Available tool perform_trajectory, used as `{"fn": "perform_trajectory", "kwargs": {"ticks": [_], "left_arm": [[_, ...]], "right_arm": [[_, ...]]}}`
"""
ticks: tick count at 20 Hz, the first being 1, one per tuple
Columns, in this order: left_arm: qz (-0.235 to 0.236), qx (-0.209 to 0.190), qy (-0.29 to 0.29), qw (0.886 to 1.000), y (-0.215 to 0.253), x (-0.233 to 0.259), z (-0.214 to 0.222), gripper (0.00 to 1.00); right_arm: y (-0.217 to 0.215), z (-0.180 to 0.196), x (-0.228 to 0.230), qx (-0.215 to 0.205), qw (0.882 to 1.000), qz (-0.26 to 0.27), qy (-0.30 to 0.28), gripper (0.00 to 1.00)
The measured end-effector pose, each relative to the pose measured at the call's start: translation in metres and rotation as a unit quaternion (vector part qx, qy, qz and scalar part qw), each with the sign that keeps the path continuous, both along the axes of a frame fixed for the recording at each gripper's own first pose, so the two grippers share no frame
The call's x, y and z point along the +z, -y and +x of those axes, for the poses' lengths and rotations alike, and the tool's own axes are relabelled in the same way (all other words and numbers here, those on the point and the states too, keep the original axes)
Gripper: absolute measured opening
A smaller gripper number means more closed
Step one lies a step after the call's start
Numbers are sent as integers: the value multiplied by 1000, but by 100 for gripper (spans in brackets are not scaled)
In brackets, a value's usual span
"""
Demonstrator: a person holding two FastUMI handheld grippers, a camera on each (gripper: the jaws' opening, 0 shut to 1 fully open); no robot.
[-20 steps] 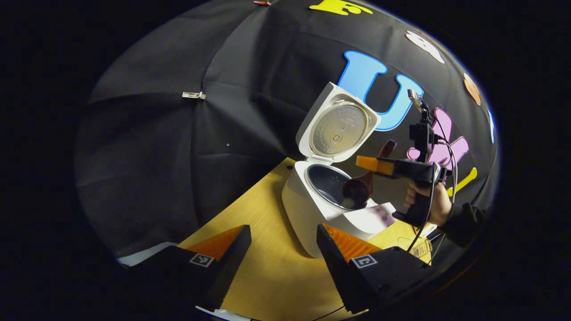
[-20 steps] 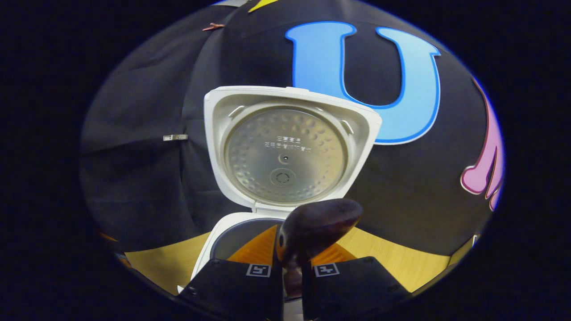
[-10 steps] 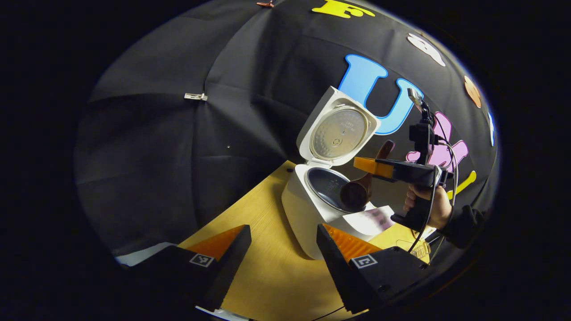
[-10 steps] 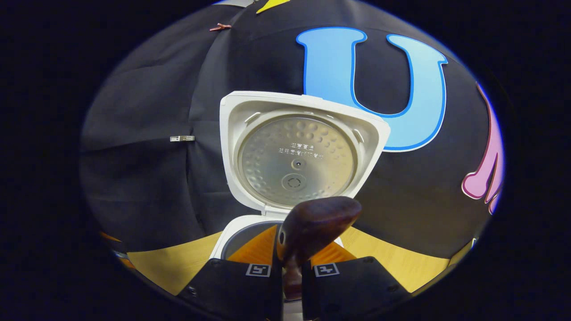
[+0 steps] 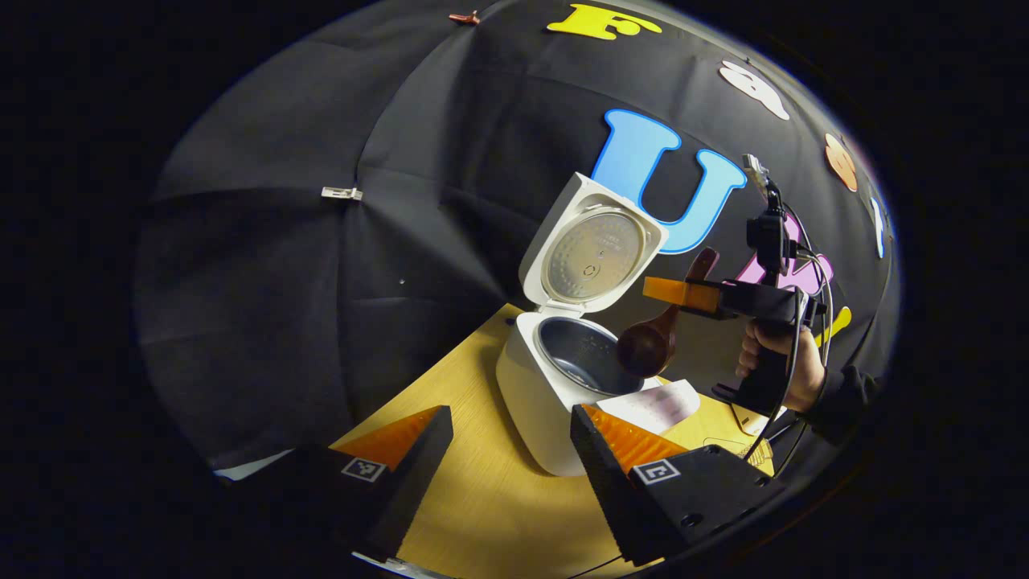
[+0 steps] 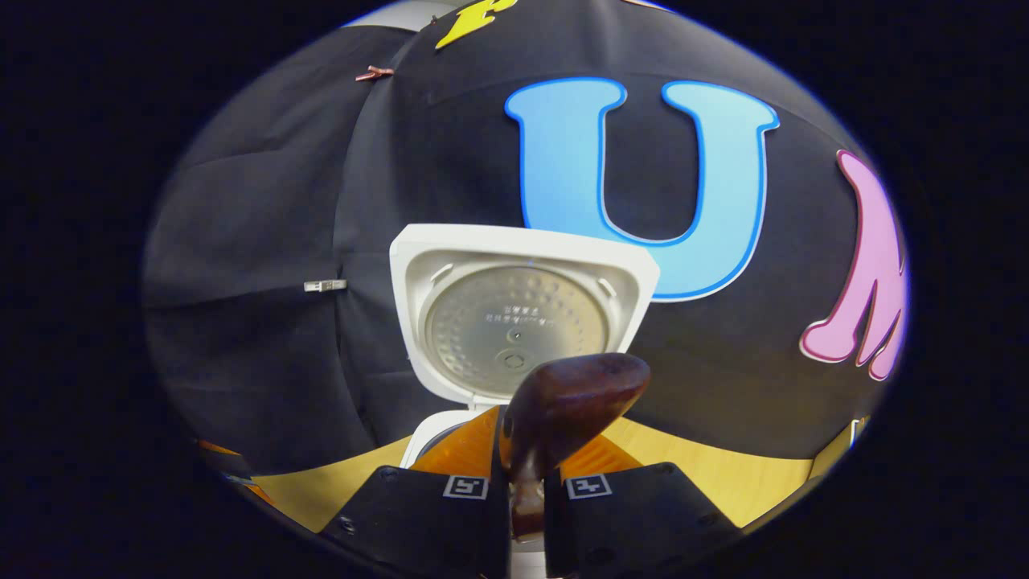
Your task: Close the left gripper, press the button to open the rice cooker; take a wooden spoon from the chopstick holder with the right hand, scoop a spoonful of rice and pour it into the rice cooker, then put the wooden spoon back into the chopstick holder.
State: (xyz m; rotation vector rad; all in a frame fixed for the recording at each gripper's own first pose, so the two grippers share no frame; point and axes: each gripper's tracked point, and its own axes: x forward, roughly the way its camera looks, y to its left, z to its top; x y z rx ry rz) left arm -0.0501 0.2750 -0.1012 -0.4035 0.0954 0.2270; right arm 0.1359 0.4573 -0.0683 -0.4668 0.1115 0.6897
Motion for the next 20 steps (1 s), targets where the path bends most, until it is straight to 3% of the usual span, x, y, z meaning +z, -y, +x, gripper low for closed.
{"fn": "perform_trajectory", "kwargs": {"ticks": [4, 8, 13, 20], "left_arm": [[16, -23, 8, 1000, 23, 14, 13, 95], [23, -61, 4, 998, 62, 22, 37, 95], [62, -128, -3, 990, 132, 35, 65, 95], [80, -188, -20, 979, 203, 39, 86, 95]], "right_arm": [[37, -5, 57, -21, 998, 56, 15, 20], [110, -2, 118, -65, 990, 125, 25, 20], [237, 14, 166, -152, 971, 182, 42, 20], [416, 30, 170, -279, 938, 201, 47, 20]]}}
